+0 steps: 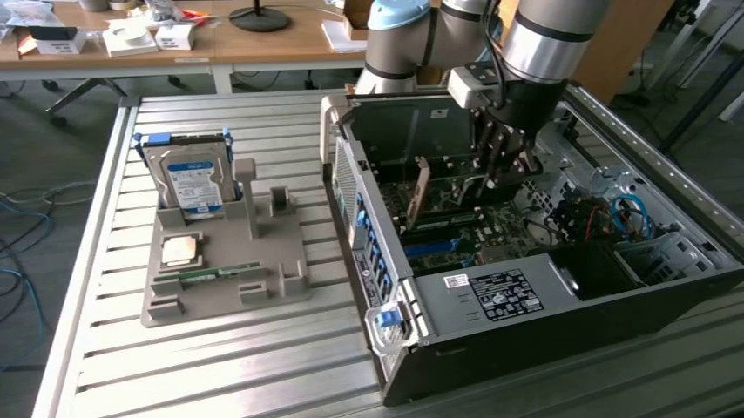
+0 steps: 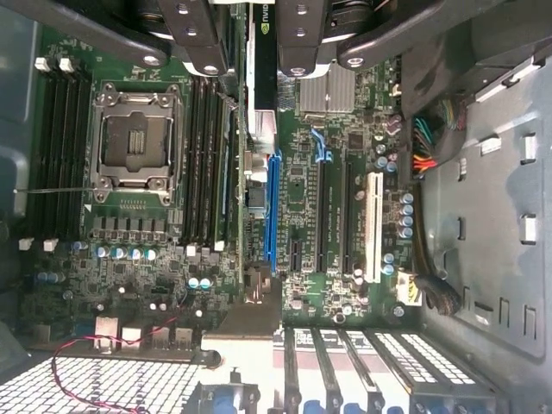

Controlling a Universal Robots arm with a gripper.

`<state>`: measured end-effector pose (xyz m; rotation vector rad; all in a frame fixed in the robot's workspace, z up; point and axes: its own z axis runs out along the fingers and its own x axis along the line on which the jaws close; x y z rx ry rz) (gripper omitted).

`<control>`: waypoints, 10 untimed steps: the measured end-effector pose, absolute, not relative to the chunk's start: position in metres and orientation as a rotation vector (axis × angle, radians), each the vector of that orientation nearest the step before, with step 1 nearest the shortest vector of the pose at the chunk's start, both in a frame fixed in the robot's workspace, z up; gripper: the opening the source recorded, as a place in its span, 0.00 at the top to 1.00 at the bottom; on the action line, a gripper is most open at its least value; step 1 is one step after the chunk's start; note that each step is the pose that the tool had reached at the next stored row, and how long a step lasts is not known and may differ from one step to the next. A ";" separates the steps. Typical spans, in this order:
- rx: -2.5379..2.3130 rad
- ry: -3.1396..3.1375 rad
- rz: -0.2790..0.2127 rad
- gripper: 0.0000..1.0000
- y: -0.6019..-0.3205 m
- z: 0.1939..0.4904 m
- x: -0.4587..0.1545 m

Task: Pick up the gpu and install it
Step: 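Insert the gpu into the slot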

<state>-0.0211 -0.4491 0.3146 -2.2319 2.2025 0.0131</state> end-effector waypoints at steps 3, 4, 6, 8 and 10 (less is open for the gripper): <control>-2.230 2.203 0.013 0.73 -0.449 0.314 -0.021; -2.229 2.205 0.014 0.73 -0.449 0.313 -0.021; -2.225 2.209 0.013 0.73 -0.449 0.312 -0.021; -2.219 2.215 0.013 0.73 -0.449 0.310 -0.021; -2.213 2.221 0.013 0.73 -0.449 0.309 -0.021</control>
